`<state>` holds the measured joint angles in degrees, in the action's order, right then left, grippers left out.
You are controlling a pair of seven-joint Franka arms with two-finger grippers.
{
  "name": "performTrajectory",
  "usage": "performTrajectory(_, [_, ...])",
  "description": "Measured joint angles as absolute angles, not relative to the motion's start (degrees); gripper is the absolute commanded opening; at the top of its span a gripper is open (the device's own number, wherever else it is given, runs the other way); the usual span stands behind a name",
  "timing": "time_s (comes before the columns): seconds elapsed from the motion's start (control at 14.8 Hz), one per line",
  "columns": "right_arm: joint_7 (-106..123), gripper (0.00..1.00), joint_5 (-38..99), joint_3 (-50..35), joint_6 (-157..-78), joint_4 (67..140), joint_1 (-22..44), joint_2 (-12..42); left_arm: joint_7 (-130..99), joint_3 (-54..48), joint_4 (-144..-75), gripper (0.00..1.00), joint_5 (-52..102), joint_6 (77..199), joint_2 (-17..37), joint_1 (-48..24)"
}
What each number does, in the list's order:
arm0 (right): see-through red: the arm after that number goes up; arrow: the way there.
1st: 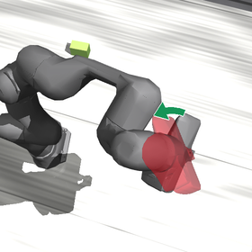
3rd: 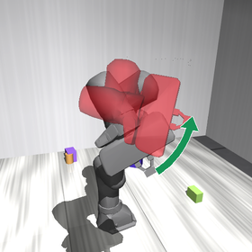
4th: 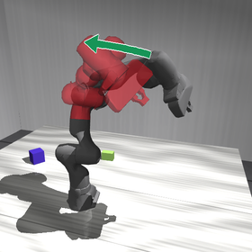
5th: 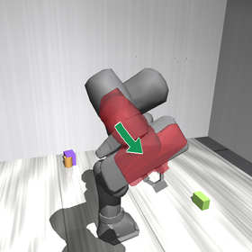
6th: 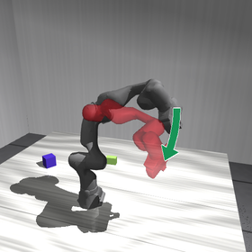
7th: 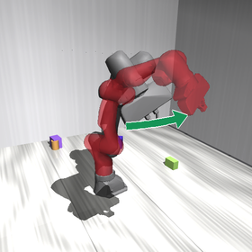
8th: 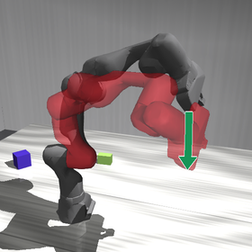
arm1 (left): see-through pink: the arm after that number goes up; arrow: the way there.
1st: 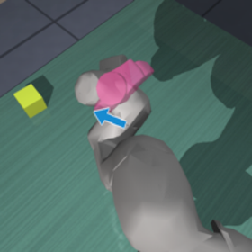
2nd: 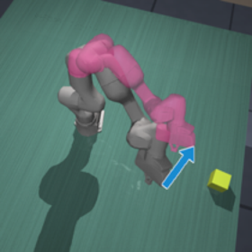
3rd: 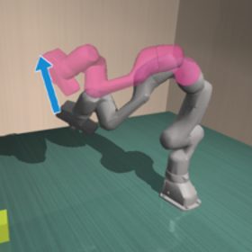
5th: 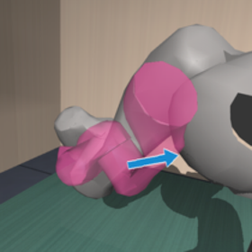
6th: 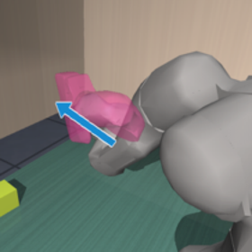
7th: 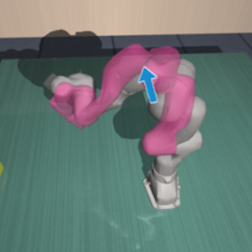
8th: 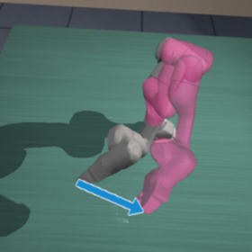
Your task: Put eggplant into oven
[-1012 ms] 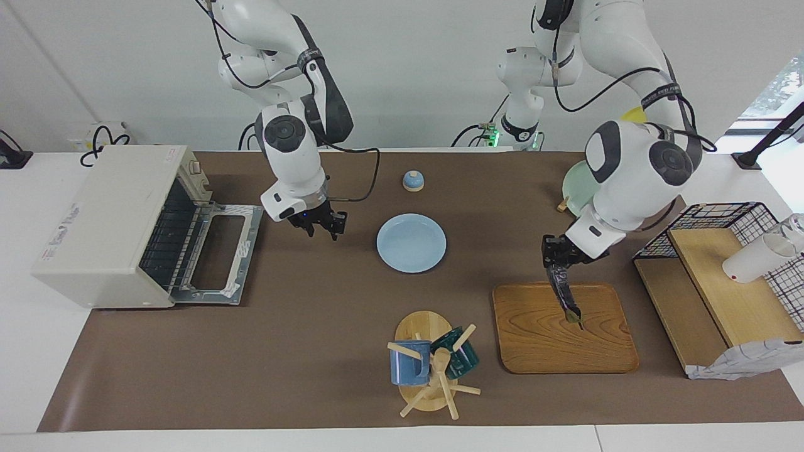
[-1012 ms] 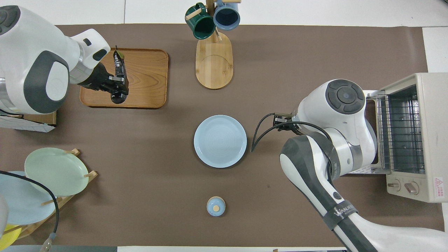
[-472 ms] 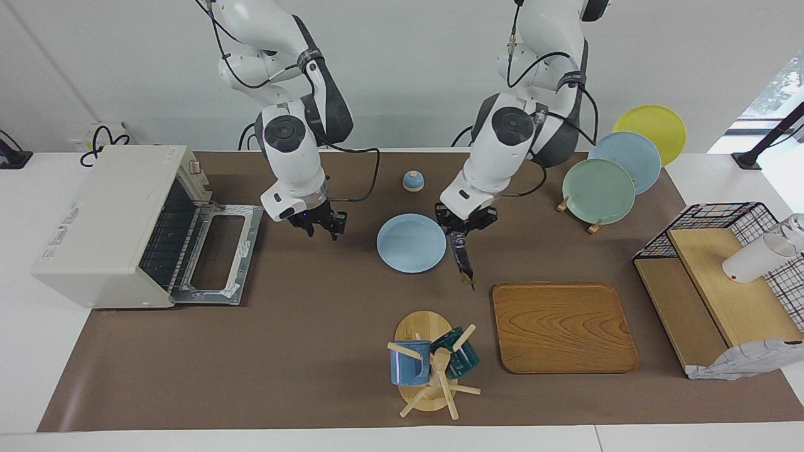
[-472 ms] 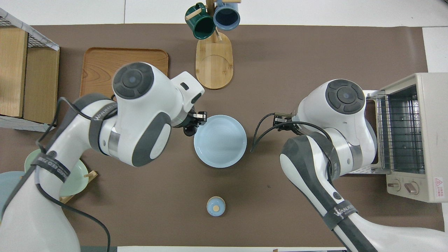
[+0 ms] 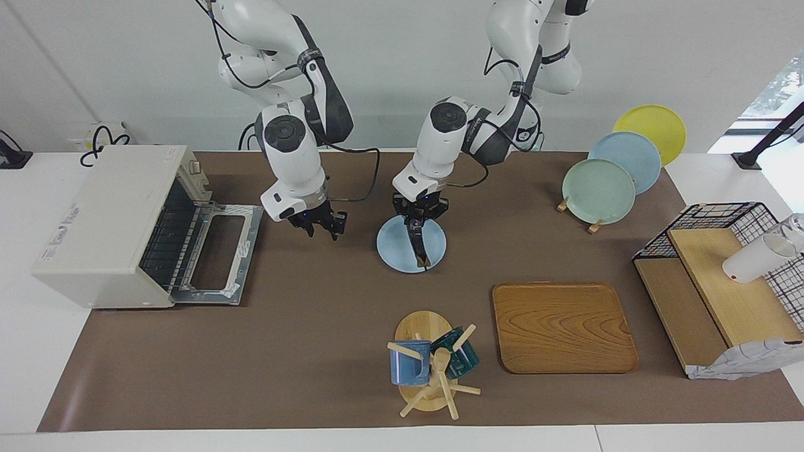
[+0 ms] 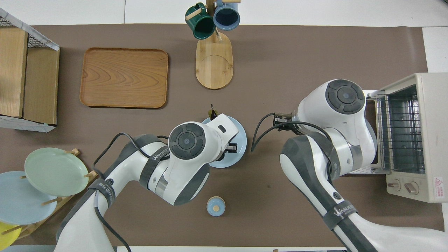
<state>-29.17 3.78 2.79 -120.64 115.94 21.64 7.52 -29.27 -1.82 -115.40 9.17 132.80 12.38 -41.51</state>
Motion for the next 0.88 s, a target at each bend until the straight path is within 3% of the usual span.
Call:
performTrajectory(0.07, [-29.2, 0.61, 3.8, 2.8, -120.6, 115.9, 21.6, 7.5, -29.3, -1.8, -115.5, 0.00, 9.2, 132.9, 12.7, -41.7])
performTrajectory(0.13, [-29.2, 0.62, 3.8, 2.8, -120.6, 115.9, 21.6, 7.5, -29.2, -1.8, -115.6, 0.18, 9.2, 132.9, 12.8, -41.7])
performTrajectory(0.2, [-29.2, 0.62, 3.8, 2.8, -120.6, 115.9, 21.6, 7.5, -29.2, -1.7, -115.6, 0.70, 9.2, 132.9, 12.8, -41.7])
performTrajectory(0.27, [-29.2, 0.62, 3.8, 2.8, -120.6, 115.9, 21.6, 7.5, -29.2, -1.6, -115.6, 1.00, 9.2, 132.9, 12.8, -41.7])
performTrajectory(0.54, [-29.2, 0.62, 3.8, 2.8, -120.6, 115.9, 21.6, 7.5, -27.2, -0.7, -115.0, 1.00, 9.2, 131.1, 12.4, -41.0])
performTrajectory(0.74, [-29.2, 0.62, 3.8, 2.8, -120.6, 115.9, 21.6, 7.5, -24.3, -0.2, -110.6, 1.00, 9.2, 123.1, 11.5, -36.7])
performTrajectory(0.88, [-29.1, 0.57, 3.8, 2.8, -120.7, 115.9, 21.7, 7.5, -21.1, -0.1, -107.6, 1.00, 9.2, 118.2, 10.4, -32.4])
